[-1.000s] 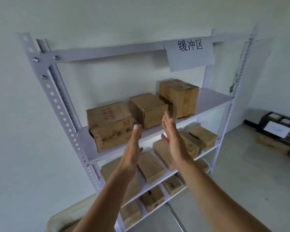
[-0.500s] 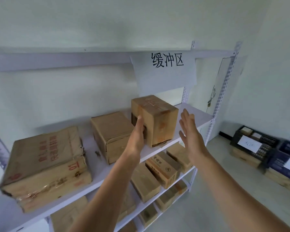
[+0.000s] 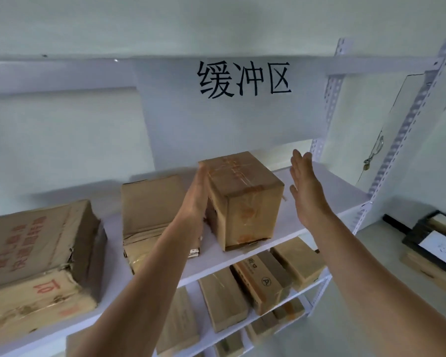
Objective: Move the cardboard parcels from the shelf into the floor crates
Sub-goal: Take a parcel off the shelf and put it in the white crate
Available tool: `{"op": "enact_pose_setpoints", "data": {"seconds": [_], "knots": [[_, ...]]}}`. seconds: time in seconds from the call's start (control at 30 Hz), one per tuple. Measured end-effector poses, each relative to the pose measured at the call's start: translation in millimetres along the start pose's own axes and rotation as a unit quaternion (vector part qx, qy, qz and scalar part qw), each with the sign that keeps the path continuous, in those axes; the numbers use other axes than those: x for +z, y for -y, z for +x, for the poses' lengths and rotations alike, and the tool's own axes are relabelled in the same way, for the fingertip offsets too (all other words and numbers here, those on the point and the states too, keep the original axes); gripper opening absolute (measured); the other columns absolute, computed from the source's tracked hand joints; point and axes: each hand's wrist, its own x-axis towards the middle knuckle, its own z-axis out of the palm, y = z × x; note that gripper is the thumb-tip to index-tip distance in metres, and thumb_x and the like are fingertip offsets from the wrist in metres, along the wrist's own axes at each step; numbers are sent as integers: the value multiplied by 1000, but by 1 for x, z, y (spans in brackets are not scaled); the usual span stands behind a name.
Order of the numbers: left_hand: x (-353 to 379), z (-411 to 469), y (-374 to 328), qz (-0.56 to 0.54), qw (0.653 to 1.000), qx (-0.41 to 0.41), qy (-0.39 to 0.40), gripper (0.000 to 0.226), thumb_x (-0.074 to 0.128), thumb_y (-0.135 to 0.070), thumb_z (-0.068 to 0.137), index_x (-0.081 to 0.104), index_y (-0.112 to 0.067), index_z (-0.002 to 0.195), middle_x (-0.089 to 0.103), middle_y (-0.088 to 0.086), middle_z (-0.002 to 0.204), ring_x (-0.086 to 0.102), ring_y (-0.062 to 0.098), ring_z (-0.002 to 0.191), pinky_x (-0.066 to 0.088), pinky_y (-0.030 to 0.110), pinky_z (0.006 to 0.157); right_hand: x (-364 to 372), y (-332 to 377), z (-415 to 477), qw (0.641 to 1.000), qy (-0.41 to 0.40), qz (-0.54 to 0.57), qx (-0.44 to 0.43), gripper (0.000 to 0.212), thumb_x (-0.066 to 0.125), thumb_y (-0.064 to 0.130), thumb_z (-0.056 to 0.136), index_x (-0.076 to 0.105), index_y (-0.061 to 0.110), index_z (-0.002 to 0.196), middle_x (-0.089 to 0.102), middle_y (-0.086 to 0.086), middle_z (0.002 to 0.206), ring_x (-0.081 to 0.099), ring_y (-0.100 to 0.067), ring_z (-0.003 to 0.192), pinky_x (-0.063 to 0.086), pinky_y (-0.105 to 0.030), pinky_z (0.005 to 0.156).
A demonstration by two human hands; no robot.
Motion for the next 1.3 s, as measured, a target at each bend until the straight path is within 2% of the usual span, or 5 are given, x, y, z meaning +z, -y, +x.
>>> {"op": "enact_pose_setpoints", "data": {"seconds": [0.1, 0.27, 0.7, 1.0, 1.3], "knots": [[15, 25, 3, 17, 998, 6, -54, 45, 32, -75, 105, 63, -45, 96, 73, -25, 67, 68, -11, 62, 41, 29, 69, -12, -9, 50, 998, 38, 7, 45, 67, 19, 70, 106, 29, 39, 165, 22, 9, 175, 24, -14, 160, 18, -47, 128], [36, 46, 9, -17, 995, -37, -91, 87, 29, -83, 100, 58, -23, 155, 58, 8, 159, 50, 29, 150, 35, 54, 128, -16, -29, 110, 980, 142, -25, 135, 81, 22, 80, 100, 32, 32, 165, 27, 7, 174, 36, -16, 155, 31, -46, 124], [64, 41, 19, -85, 987, 30, -131, 93, 20, -80, 104, 68, -10, 143, 73, 18, 138, 70, 34, 130, 51, 51, 116, -17, -43, 141, 945, 281, 15, 165, 71, 23, 79, 101, 71, 31, 121, 78, 14, 76, 73, 0, 65, 55, -19, 54], [79, 42, 37, -105, 978, 79, -163, 79, 22, -76, 106, 84, -27, 102, 77, -13, 84, 73, 2, 77, 58, 19, 65, -35, -61, 134, 945, 288, 97, 123, 65, 22, 67, 108, 74, 29, 114, 78, 1, 116, 72, -15, 108, 53, -32, 94], [77, 49, 76, -105, 977, 34, -182, 70, 24, -77, 105, 74, -29, 118, 79, -15, 92, 73, 6, 83, 49, 32, 76, -44, -93, 123, 951, 271, 77, 130, 64, 20, 68, 107, 72, 36, 123, 78, 9, 124, 72, -5, 115, 54, -27, 89]]}}
